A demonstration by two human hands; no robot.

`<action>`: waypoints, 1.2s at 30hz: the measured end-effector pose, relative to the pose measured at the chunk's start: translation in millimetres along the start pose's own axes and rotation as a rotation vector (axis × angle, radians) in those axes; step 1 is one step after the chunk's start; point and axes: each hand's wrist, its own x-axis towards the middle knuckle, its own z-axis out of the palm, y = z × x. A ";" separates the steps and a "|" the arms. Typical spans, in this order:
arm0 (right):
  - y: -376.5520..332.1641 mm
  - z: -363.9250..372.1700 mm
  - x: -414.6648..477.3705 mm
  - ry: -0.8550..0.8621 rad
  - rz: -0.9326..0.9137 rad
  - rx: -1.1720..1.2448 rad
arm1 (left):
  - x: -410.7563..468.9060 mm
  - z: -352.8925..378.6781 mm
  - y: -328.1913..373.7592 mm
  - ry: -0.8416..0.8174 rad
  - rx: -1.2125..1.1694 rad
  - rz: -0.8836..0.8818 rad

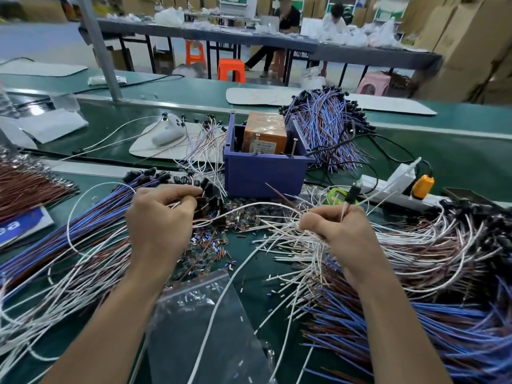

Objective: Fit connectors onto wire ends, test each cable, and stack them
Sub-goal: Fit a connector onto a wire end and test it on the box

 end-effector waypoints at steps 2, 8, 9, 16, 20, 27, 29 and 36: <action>-0.2 -1.5 -0.4 0.010 0.007 0.096 | -5.0 -3.5 5.7 0.092 0.092 0.151; -1.6 -6.4 -1.4 -0.003 0.050 0.191 | -18.4 3.5 7.7 -0.365 0.103 -0.012; -2.7 -7.1 -2.1 -0.010 0.062 0.202 | -19.1 8.7 10.6 -0.445 0.022 -0.106; -3.5 -17.4 -5.4 -0.152 0.106 0.160 | 3.0 16.7 11.7 -0.387 -1.090 -0.804; -3.2 -21.0 -5.5 -0.188 0.130 0.110 | 16.1 4.4 3.0 -0.193 -1.154 -0.890; -1.8 -24.9 -3.5 -0.199 0.165 0.155 | 21.3 -4.3 1.1 -0.087 -1.228 -0.878; 0.0 -26.0 -2.6 -0.194 0.169 0.155 | 20.4 -5.0 1.5 -0.122 -1.203 -0.871; 2.3 -29.6 -1.9 -0.111 0.223 0.215 | 21.3 -8.9 2.4 -0.120 -1.047 -0.809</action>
